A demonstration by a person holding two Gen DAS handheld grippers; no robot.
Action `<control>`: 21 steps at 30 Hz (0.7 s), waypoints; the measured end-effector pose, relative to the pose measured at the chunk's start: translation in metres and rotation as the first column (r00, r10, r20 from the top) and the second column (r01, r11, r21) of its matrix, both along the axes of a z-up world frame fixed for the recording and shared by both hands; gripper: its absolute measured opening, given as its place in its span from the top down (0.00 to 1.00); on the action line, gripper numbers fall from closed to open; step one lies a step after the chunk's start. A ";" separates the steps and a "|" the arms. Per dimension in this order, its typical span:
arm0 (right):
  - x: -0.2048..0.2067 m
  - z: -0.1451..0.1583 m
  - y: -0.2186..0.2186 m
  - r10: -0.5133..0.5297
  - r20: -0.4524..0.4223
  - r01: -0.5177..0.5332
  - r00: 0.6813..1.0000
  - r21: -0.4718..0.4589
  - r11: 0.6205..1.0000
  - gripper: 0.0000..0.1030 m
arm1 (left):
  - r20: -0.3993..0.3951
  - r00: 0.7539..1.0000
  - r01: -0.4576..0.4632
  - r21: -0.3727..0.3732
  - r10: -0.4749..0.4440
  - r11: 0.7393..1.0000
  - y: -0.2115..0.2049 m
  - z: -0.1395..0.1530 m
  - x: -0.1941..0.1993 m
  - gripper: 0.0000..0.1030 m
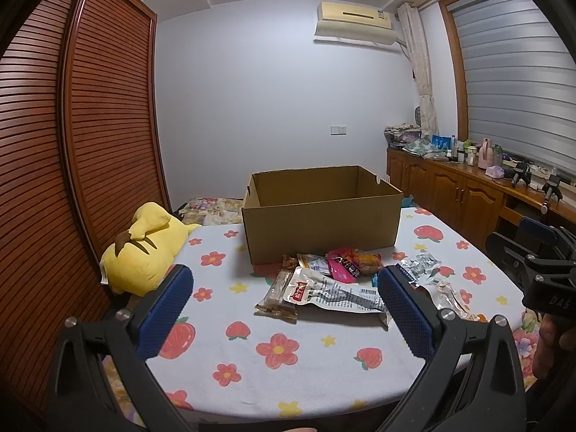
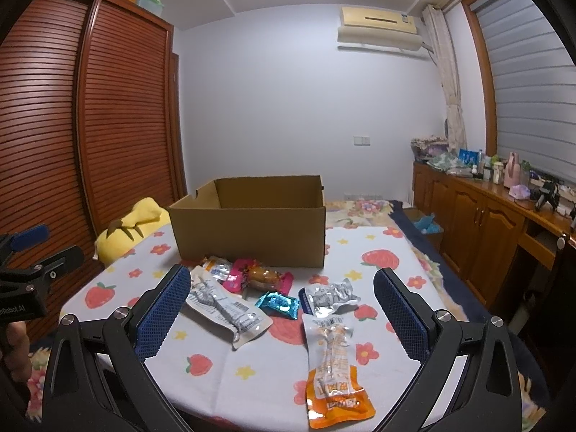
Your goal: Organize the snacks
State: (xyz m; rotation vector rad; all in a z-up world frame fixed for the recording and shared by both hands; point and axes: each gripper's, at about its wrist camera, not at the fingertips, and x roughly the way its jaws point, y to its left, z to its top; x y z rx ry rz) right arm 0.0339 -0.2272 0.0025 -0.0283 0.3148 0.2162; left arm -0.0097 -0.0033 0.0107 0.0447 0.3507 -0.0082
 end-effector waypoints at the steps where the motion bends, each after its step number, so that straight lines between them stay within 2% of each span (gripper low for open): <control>1: 0.000 0.000 0.000 0.000 0.000 0.000 1.000 0.000 1.000 0.00 | 0.001 1.000 0.001 0.000 -0.001 1.000 0.000 0.000 -0.001 0.00; 21: 0.000 0.001 0.000 -0.001 0.002 0.001 1.000 0.001 1.000 0.00 | 0.003 1.000 0.001 0.002 -0.001 1.000 -0.001 0.002 -0.003 0.00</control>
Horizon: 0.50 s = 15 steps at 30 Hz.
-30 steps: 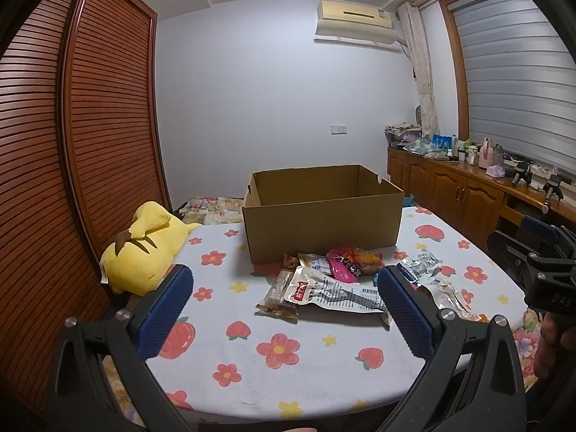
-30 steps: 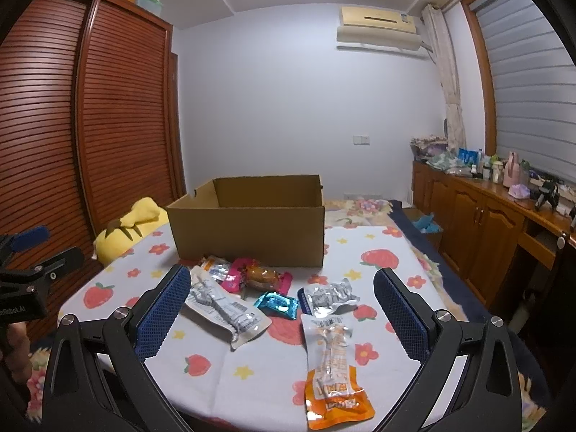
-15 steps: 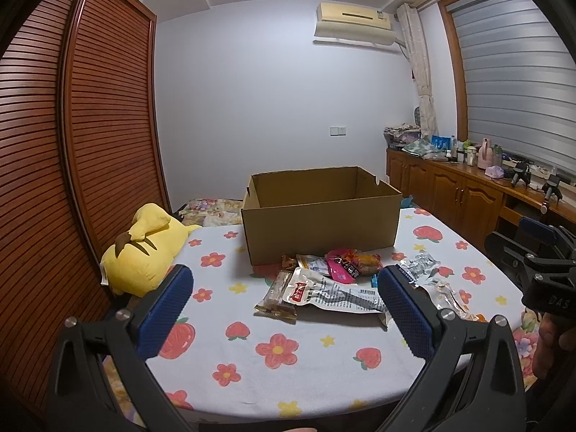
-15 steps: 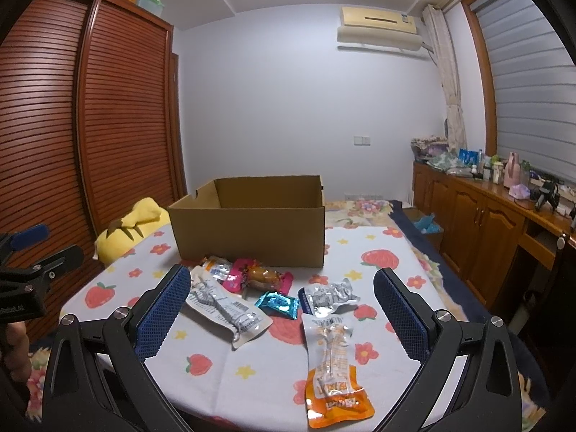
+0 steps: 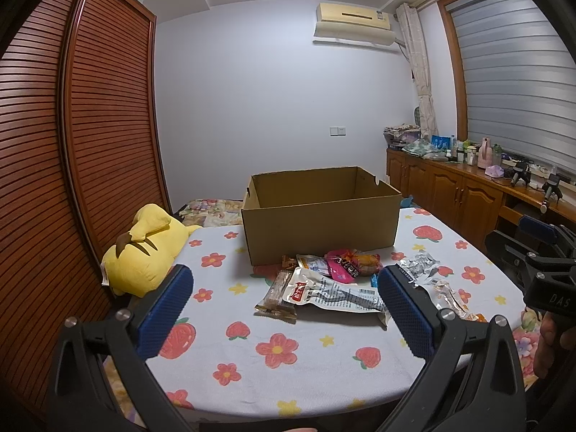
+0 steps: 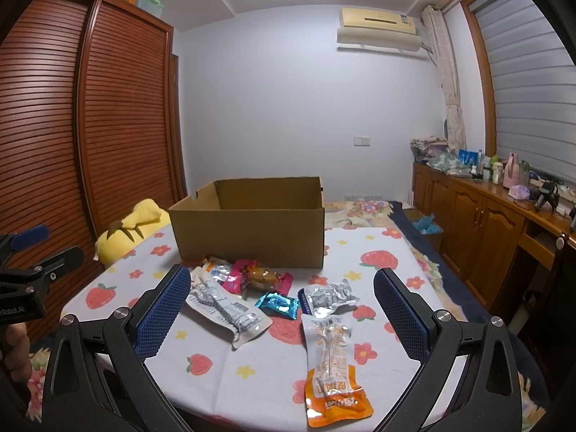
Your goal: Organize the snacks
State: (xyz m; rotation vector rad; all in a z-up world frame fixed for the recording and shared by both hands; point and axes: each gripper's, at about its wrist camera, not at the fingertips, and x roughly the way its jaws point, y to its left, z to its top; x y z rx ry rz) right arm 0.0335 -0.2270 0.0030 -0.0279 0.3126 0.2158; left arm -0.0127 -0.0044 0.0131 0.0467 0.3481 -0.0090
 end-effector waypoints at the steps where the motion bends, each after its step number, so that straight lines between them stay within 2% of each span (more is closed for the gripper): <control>1: 0.000 0.000 0.000 0.000 0.000 0.000 1.000 0.000 1.000 0.00 | 0.000 1.000 0.000 -0.001 0.000 1.000 0.000 0.000 0.000 0.00; 15: 0.000 0.000 0.000 0.002 0.002 -0.002 1.000 0.000 1.000 0.00 | 0.007 1.000 0.011 0.001 -0.011 1.000 -0.003 0.006 -0.005 0.00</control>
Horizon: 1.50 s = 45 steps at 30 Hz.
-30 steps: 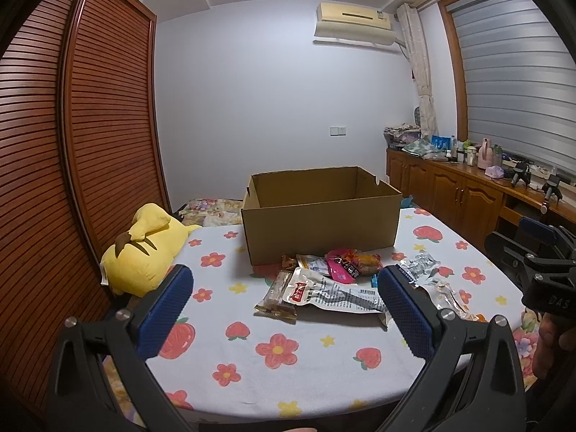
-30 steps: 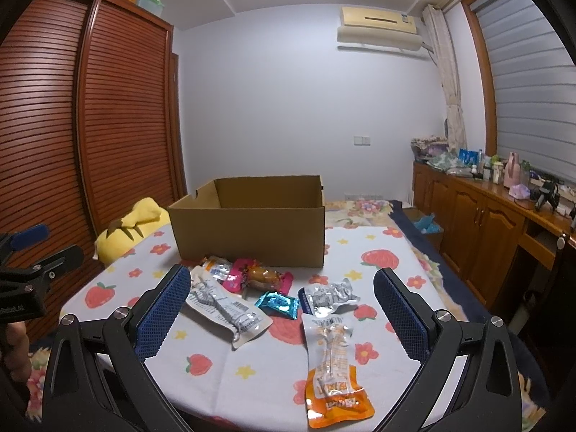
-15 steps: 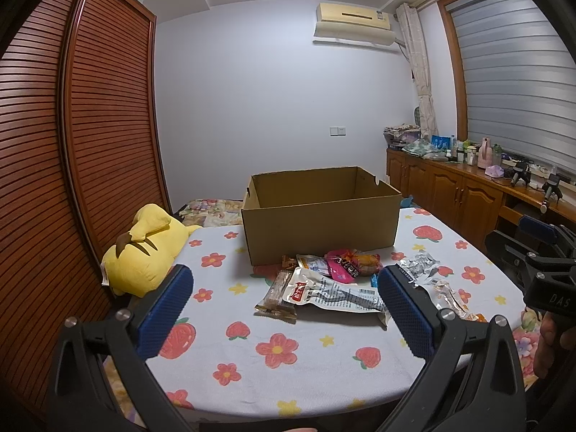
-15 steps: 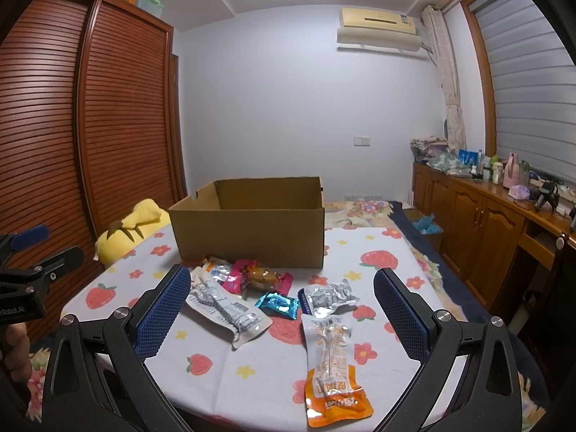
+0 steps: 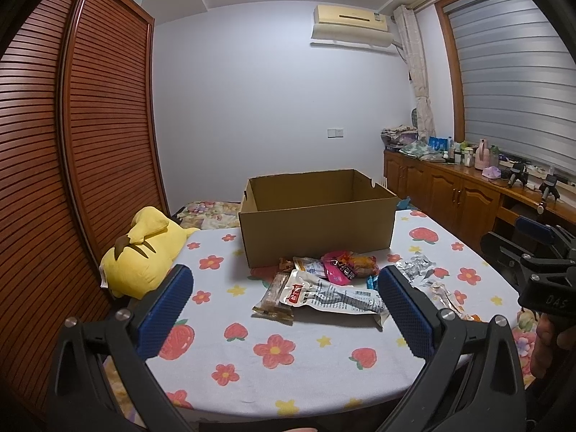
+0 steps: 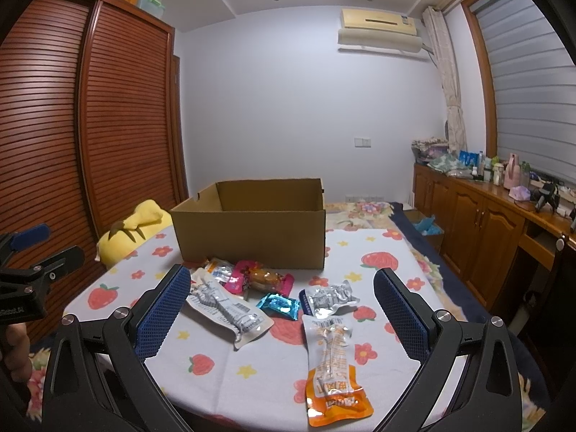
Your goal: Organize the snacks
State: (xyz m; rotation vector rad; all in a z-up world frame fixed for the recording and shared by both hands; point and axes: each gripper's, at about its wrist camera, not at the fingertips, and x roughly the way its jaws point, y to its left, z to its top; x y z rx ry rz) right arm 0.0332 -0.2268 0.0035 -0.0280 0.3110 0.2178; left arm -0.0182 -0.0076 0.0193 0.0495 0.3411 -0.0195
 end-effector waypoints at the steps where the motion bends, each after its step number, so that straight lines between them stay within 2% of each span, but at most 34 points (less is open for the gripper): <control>1: 0.000 0.000 0.000 -0.001 0.000 0.001 1.000 0.000 1.000 0.00 | 0.000 1.000 0.000 0.000 0.000 1.000 0.000 0.000 0.000 0.00; 13: 0.000 0.000 0.000 -0.001 -0.002 0.001 1.000 0.002 1.000 0.00 | -0.005 1.000 0.001 -0.002 -0.001 1.000 0.000 -0.002 0.001 0.00; 19: 0.003 -0.001 -0.001 -0.006 -0.019 0.006 1.000 0.000 1.000 0.00 | -0.032 0.999 0.001 -0.016 -0.001 1.000 0.007 -0.014 0.009 0.00; 32: 0.045 -0.045 -0.026 0.009 -0.211 -0.026 0.978 -0.081 0.996 0.02 | -0.161 0.985 0.053 -0.047 -0.060 0.997 0.008 -0.057 0.041 0.00; 39: 0.069 -0.078 -0.037 0.036 -0.347 -0.073 0.937 -0.093 0.993 0.06 | -0.217 0.972 0.077 -0.060 -0.088 0.995 0.005 -0.072 0.055 0.00; 45: 0.083 -0.097 -0.041 0.053 -0.429 -0.098 0.902 -0.085 0.991 0.11 | -0.259 0.962 0.076 -0.060 -0.089 0.995 0.003 -0.083 0.067 0.00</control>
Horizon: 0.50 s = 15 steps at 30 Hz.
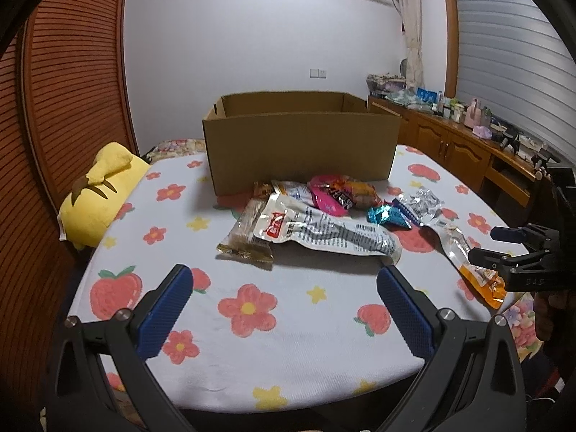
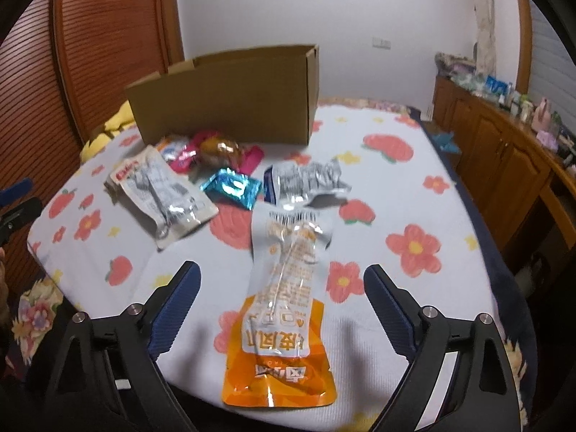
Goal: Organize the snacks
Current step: 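Lower the left tool onto the white-and-red sausage pack while the right tool approaches the orange pouch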
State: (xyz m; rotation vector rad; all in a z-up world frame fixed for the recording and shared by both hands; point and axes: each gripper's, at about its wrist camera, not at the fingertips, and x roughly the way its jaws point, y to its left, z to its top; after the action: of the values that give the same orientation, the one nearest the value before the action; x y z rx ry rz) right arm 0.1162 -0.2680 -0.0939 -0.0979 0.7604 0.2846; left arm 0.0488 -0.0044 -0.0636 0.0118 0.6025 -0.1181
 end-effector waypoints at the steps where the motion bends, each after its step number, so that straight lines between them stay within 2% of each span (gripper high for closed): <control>1: 0.002 -0.002 0.000 0.003 -0.012 -0.003 1.000 -0.002 1.000 0.12 | -0.009 1.000 0.002 -0.001 -0.002 1.000 0.000 -0.002 0.002 0.00; 9: 0.017 -0.016 0.000 0.017 -0.077 -0.019 0.997 -0.023 1.000 0.20 | -0.064 0.998 -0.002 -0.029 0.000 1.000 0.006 -0.013 0.024 0.02; 15: 0.024 -0.024 0.003 0.031 -0.101 -0.036 0.994 -0.042 0.998 0.26 | -0.112 0.994 -0.004 -0.080 -0.005 0.997 0.009 -0.019 0.044 0.06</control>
State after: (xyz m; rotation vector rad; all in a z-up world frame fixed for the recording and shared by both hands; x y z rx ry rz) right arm 0.1400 -0.2650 -0.1179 -0.1390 0.8655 0.3062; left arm 0.0930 0.0048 -0.0829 -0.0724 0.7097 -0.1444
